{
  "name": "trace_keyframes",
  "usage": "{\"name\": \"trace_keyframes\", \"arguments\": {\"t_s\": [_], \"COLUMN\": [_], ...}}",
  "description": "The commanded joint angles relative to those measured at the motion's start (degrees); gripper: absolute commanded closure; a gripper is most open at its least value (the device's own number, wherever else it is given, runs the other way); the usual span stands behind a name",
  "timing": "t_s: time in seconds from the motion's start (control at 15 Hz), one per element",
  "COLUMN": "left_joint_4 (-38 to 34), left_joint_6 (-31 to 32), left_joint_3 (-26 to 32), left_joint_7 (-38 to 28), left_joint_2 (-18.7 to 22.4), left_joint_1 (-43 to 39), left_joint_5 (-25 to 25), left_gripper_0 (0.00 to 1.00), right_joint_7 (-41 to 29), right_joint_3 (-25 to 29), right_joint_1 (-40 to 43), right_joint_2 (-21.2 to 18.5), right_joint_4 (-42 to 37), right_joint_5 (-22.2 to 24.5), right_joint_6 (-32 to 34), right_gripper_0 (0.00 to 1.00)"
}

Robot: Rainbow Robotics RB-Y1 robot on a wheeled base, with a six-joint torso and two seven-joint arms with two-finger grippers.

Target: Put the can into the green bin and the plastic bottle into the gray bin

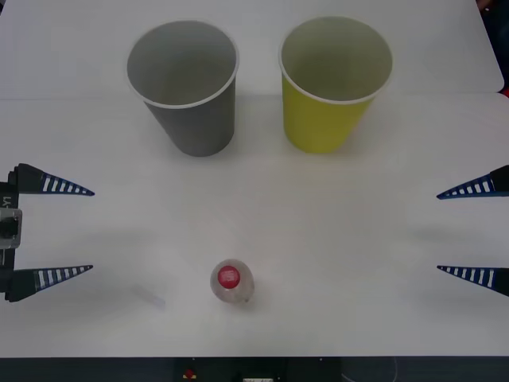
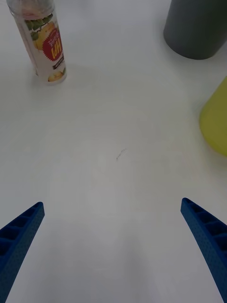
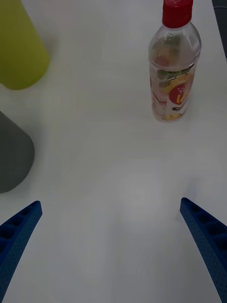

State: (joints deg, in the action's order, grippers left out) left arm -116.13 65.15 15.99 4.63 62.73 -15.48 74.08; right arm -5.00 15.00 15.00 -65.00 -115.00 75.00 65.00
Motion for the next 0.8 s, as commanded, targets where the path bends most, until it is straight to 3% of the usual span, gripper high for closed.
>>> {"name": "trace_keyframes", "arguments": {"t_s": [0.07, 0.27, 0.4, 0.8], "left_joint_4": [1.08, 3.99, 7.32, 13.83], "left_joint_6": [3.84, 7.27, 7.35, 10.17], "left_joint_3": [0.0, -2.11, -6.68, -12.74], "left_joint_7": [-1.12, -1.2, -0.76, 1.17], "left_joint_2": [-0.68, -1.65, -2.53, -11.05], "left_joint_1": [-0.16, 0.01, 1.16, 4.94], "left_joint_5": [-0.16, -3.33, -6.58, -7.28], "left_gripper_0": [0.0, 0.0, 0.0, 0.0], "right_joint_7": [0.0, 0.0, 0.0, 0.0], "right_joint_3": [0.0, 0.0, 0.0, 0.0], "right_joint_1": [0.0, 0.0, 0.0, 0.0], "right_joint_2": [0.0, 0.0, 0.0, 0.0], "right_joint_4": [0.0, 0.0, 0.0, 0.0], "right_joint_5": [0.0, 0.0, 0.0, 0.0], "right_joint_6": [0.0, 0.0, 0.0, 0.0], "right_gripper_0": [0.0, 0.0, 0.0, 0.0]}}
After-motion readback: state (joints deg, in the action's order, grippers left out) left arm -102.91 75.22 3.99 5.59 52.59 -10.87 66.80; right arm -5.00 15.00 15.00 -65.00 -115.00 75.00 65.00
